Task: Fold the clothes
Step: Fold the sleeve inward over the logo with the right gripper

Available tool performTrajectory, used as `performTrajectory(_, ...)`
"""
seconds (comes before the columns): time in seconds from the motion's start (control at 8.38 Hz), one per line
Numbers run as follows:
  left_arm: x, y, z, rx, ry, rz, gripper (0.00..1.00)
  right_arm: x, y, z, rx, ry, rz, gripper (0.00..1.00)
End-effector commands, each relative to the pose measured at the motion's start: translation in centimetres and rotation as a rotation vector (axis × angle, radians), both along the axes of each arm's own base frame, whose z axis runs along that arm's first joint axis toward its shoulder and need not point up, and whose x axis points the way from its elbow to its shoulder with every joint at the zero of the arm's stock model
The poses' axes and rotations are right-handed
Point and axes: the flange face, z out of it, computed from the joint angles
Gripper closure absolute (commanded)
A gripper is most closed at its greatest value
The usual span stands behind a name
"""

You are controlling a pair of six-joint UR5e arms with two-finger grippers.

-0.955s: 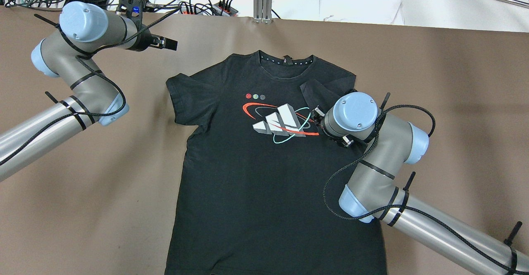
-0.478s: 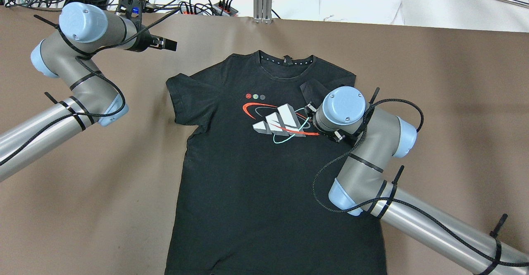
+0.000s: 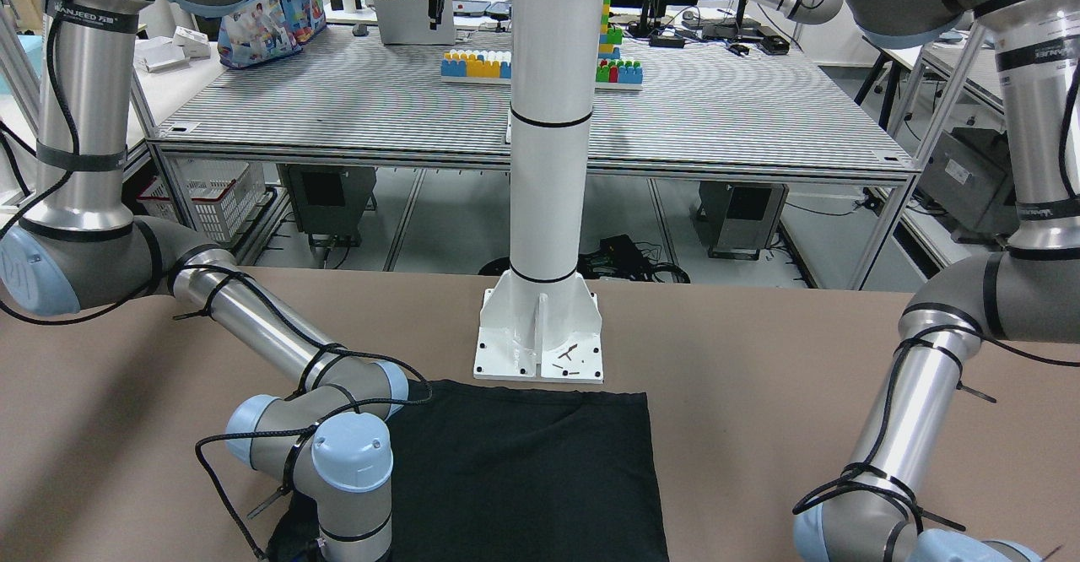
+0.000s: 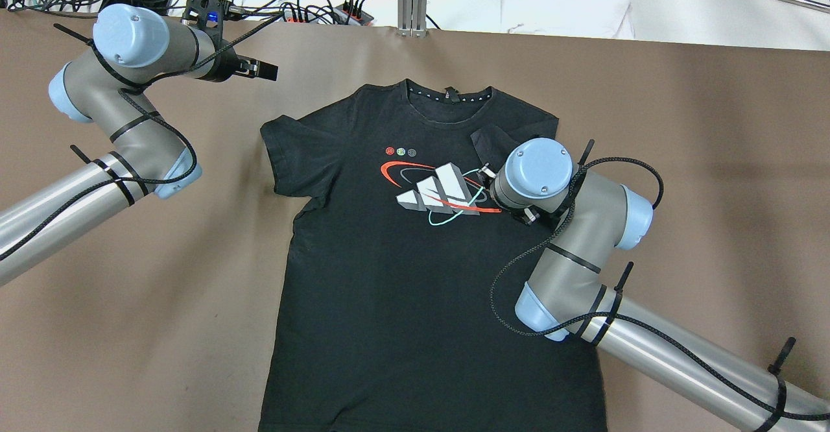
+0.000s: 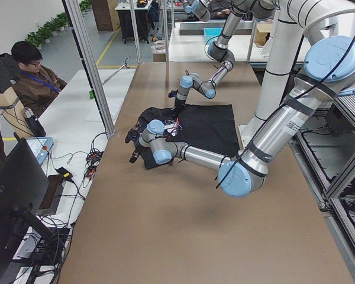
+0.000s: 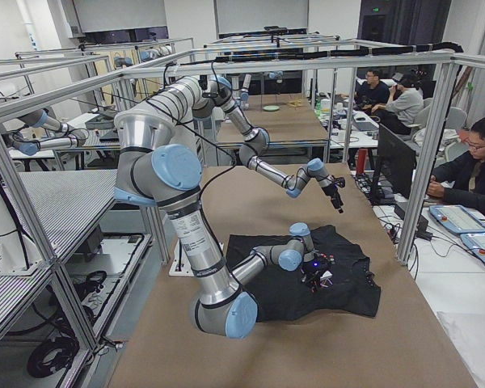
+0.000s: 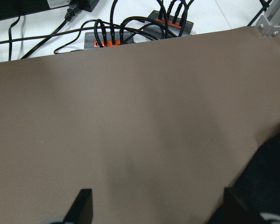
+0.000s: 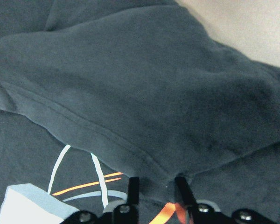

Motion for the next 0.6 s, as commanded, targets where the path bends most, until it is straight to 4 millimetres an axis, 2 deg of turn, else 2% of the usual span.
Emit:
performTrajectory(0.0,0.1,-0.1,-0.3,0.003,0.002,0.0,0.0,0.4,-0.1,-0.3,0.019,0.002,-0.025,1.0)
performTrajectory(0.24,0.1,-0.1,-0.4,0.004,0.003,0.0,0.0,0.7,0.1,-0.8,0.027,-0.009,-0.031,1.0)
performTrajectory(0.48,0.1,-0.1,-0.4,0.005,0.002,0.001,0.0,2.7,1.0,-1.7,0.039,-0.027,-0.086,1.0)
